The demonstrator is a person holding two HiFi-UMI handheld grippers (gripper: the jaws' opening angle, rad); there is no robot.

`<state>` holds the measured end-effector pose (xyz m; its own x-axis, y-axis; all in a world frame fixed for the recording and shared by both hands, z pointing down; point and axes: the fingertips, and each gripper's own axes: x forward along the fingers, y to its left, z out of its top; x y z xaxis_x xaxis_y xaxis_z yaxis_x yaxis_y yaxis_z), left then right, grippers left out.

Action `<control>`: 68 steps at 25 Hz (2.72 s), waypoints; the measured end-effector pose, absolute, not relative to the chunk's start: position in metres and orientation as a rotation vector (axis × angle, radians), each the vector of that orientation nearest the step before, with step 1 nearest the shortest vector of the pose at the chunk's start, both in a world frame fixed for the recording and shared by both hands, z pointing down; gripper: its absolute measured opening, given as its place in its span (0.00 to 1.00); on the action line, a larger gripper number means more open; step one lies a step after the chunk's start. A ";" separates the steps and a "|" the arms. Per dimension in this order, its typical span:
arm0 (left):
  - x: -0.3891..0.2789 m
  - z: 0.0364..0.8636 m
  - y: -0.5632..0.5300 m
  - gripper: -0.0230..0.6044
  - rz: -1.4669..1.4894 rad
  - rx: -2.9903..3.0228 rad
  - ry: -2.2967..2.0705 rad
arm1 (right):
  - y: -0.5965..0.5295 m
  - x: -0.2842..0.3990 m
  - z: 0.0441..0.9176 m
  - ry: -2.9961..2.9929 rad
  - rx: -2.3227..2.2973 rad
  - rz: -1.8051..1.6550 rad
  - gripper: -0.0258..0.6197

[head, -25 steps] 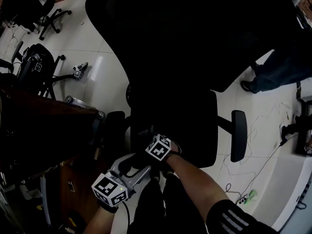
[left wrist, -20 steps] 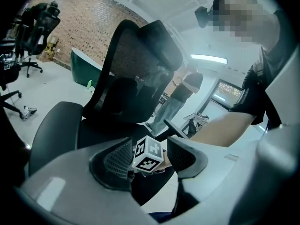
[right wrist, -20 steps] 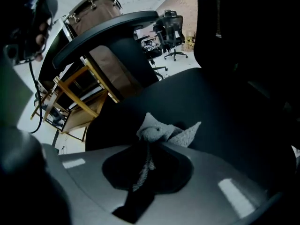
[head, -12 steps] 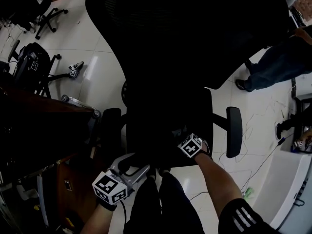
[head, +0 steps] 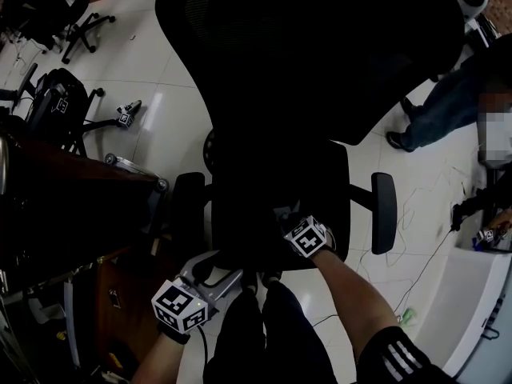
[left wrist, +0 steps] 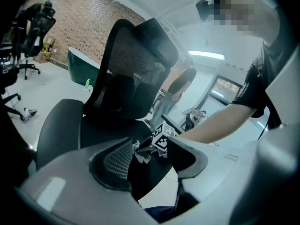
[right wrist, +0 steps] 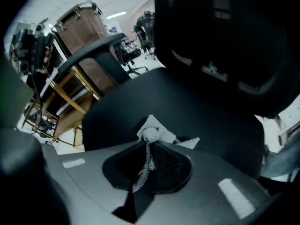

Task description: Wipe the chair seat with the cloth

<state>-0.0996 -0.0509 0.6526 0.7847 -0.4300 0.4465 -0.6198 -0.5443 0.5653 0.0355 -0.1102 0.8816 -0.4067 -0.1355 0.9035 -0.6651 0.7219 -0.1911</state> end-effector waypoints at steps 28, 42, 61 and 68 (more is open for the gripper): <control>-0.035 0.664 -0.047 0.44 0.412 2.241 -0.661 | 0.009 0.105 0.920 -1.861 0.434 0.732 0.10; 0.009 0.636 -0.057 0.44 0.431 2.272 -0.600 | -0.006 0.166 0.875 -1.848 0.727 0.889 0.10; -0.015 0.466 -0.022 0.46 0.228 2.391 -0.748 | -0.024 0.068 0.508 -2.657 0.837 0.798 0.10; -0.053 0.409 0.063 0.46 0.158 2.496 -0.744 | 0.066 0.040 0.422 -2.784 0.944 0.667 0.10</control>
<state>-0.0526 0.0629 0.4090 0.8418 -0.4771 0.2525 -0.5386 -0.7100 0.4537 0.0404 0.0662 0.4224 -0.7964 -0.5483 0.2551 -0.6044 0.7071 -0.3671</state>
